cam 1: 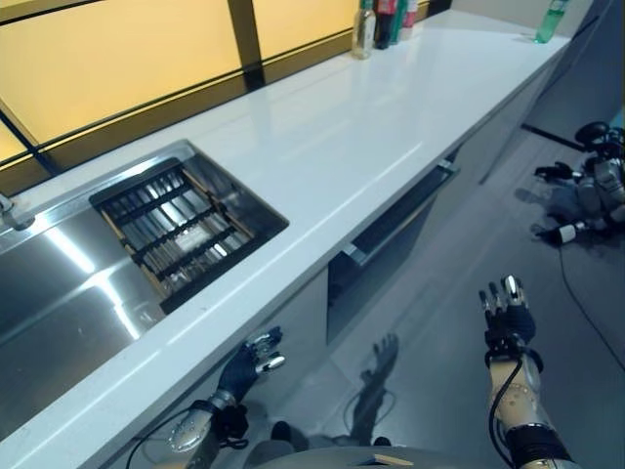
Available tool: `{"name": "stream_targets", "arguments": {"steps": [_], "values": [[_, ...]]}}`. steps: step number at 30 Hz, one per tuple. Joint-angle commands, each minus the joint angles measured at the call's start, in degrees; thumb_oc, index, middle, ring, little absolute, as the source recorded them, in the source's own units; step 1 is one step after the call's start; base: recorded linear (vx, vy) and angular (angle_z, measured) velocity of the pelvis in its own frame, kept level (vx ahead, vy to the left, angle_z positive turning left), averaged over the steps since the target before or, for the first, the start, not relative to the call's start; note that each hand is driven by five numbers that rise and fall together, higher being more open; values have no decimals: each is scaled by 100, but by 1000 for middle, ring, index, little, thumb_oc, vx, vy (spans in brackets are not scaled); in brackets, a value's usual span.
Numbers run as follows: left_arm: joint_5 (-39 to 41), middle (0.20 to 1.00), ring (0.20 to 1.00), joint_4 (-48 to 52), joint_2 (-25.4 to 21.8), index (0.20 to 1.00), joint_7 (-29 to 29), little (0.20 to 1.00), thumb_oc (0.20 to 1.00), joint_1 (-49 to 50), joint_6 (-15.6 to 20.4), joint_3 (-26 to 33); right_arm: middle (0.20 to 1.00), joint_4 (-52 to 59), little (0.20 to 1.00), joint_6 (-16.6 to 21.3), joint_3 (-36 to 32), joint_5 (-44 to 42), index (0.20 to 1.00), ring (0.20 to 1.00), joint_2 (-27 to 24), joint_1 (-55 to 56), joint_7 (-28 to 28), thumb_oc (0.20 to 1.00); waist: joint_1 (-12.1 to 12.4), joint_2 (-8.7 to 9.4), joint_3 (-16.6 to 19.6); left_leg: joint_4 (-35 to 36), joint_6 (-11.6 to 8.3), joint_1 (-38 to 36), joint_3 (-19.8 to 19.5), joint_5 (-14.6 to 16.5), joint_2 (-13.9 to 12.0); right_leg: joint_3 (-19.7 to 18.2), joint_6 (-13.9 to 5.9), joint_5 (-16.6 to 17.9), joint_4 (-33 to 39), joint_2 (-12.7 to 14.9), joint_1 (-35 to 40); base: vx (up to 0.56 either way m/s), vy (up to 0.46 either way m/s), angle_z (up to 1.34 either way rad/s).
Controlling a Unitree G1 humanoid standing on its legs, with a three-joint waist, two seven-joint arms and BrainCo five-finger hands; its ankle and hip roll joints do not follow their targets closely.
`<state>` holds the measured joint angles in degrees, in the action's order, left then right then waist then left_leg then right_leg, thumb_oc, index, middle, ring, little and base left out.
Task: Pick up plates and place into dishwasher.
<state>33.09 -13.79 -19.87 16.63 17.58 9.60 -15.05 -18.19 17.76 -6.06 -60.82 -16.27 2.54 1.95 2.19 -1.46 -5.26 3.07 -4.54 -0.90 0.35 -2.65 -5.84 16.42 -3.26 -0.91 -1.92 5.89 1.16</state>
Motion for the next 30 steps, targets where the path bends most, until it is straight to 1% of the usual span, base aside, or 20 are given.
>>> {"name": "stream_targets", "arguments": {"steps": [1,2,4,7,8,9,11,13,14,15,16,17,18,20,21,23,25,26,28,30], "values": [[616,1000,1000,678,-207,1000,-20,1000,1000,-511,377,775,1000,785,1000,357,124,987,1000,1000,-92,-114,-121,1000,-89,278,41,-48,259,109,482,-6,32,-294,-270,244,129,351,127,-15,8,-14],[649,1000,1000,747,-189,1000,-24,1000,1000,-507,388,761,1000,951,1000,358,213,1159,1000,1000,-137,-70,-163,1000,-108,280,47,-52,263,102,487,-1,34,-311,-274,243,133,349,125,-21,0,-15],[720,1000,1000,849,-173,1000,28,1000,1000,-537,457,735,1000,1295,1000,383,396,1276,1000,1000,-272,1,-454,1000,-145,283,62,-53,264,92,506,8,34,-345,-278,233,131,340,105,-26,-5,-11],[624,1000,1000,968,-205,1000,259,1000,1000,-657,317,596,1000,1454,1000,330,693,1389,1000,1000,-382,5,-710,1000,-181,298,94,-46,247,70,542,14,30,-381,-290,241,156,325,99,-14,-6,-4],[514,1000,1000,1026,-253,1000,438,1000,1000,-709,169,494,1000,1472,1000,321,788,1520,1000,1000,-424,-24,-636,1000,-194,296,100,-32,243,56,549,10,26,-388,-294,248,174,318,103,-18,-7,-12],[372,1000,1000,1176,-363,1000,871,1000,1000,-770,-141,286,1000,1508,1000,289,921,1648,1000,1000,-512,-59,-545,1000,-228,279,116,-11,238,29,581,0,11,-400,-303,256,192,309,106,-10,-1,-12],[259,1000,1000,1392,-526,1000,1207,1000,1000,-792,-163,46,1000,1541,1000,244,1035,1665,1000,1000,-605,-78,-510,1000,-276,250,130,-4,230,7,621,-6,-7,-430,-315,260,192,299,100,-7,15,-9],[515,1000,1000,1729,-720,1000,1801,1000,1000,-916,-341,-214,1000,1596,1000,275,1220,1658,1000,1000,-684,-114,-472,1000,-356,187,137,19,228,-24,683,-29,-31,-477,-340,260,181,291,86,-8,38,-10],[603,1000,1000,1797,-764,1000,1940,1000,1000,-1003,-321,-331,1000,1579,1000,316,1299,1614,1000,1000,-683,-147,-492,1000,-389,163,136,29,231,-41,713,-34,-41,-499,-344,252,171,286,83,-3,43,-11],[748,1000,1000,1882,-842,1000,2075,1000,1000,-1185,-206,-557,1000,1555,1000,374,1419,1562,1000,1000,-668,-213,-511,1000,-459,127,146,35,232,-59,762,-33,-58,-537,-353,242,157,280,73,3,34,-13],[825,1000,1000,1910,-868,1000,2055,1000,1000,-1290,-193,-650,1000,1531,1000,393,1451,1565,1000,1000,-661,-245,-528,1000,-482,115,147,45,230,-76,785,-33,-63,-557,-359,239,151,278,72,23,42,-13],[1060,1000,1000,2023,-919,1000,2094,1000,1000,-1544,-160,-822,1000,1509,1000,433,1544,1624,1000,1000,-640,-328,-500,1000,-548,84,166,70,230,-114,822,-36,-68,-604,-367,238,152,272,76,31,33,-13],[1240,1000,1000,2100,-933,1000,2086,1000,1000,-1685,-178,-872,1000,1521,1000,433,1587,1652,1000,1000,-629,-361,-453,1000,-575,72,181,86,234,-136,843,-34,-68,-623,-368,234,156,271,84,35,33,-14],[1580,1000,1000,2192,-910,1000,2069,1000,1000,-1878,-194,-868,1000,1508,1000,424,1603,1669,1000,1000,-594,-396,-430,1000,-616,57,208,99,233,-167,876,-22,-74,-659,-371,230,161,271,94,23,15,-18],[1801,1000,1000,2256,-861,1000,1949,1000,1000,-1959,-165,-838,1000,1513,1000,446,1595,1720,1000,1000,-558,-405,-416,1000,-639,50,235,109,228,-178,893,-19,-77,-683,-372,232,170,273,96,19,6,-15],[1945,1000,1000,2313,-782,1000,1710,1000,1000,-1999,-91,-706,1000,1591,1000,460,1559,1882,1000,1000,-505,-371,-365,1000,-650,52,258,113,225,-180,897,-12,-76,-700,-370,235,186,272,100,10,-2,-7],[1733,1000,1000,2330,-700,1000,1299,1000,1000,-1939,136,-463,1000,1773,1000,427,1510,2166,1000,1000,-450,-291,-286,1000,-644,57,287,116,219,-176,892,-12,-79,-711,-364,239,202,270,99,2,-4,-3],[1529,1000,1000,2354,-664,1000,1093,1000,1000,-1849,174,-293,1000,1914,1000,351,1469,2156,1000,1000,-431,-218,-290,1000,-629,65,299,119,217,-172,879,-16,-79,-712,-356,241,207,264,96,2,-16,-4],[1182,1000,1000,2439,-626,1000,981,1000,1000,-1499,152,65,1000,2179,1000,259,1401,1969,1000,1000,-351,18,-444,1000,-562,90,321,105,213,-135,836,-26,-66,-696,-337,236,223,252,93,0,0,0],[1091,1000,1000,2478,-616,1000,1040,1000,1000,-1223,146,222,1000,2357,1000,233,1371,1877,1000,1000,-361,181,-515,1000,-516,111,316,91,214,-111,804,-32,-61,-665,-324,228,222,250,95,0,0,0]]}}
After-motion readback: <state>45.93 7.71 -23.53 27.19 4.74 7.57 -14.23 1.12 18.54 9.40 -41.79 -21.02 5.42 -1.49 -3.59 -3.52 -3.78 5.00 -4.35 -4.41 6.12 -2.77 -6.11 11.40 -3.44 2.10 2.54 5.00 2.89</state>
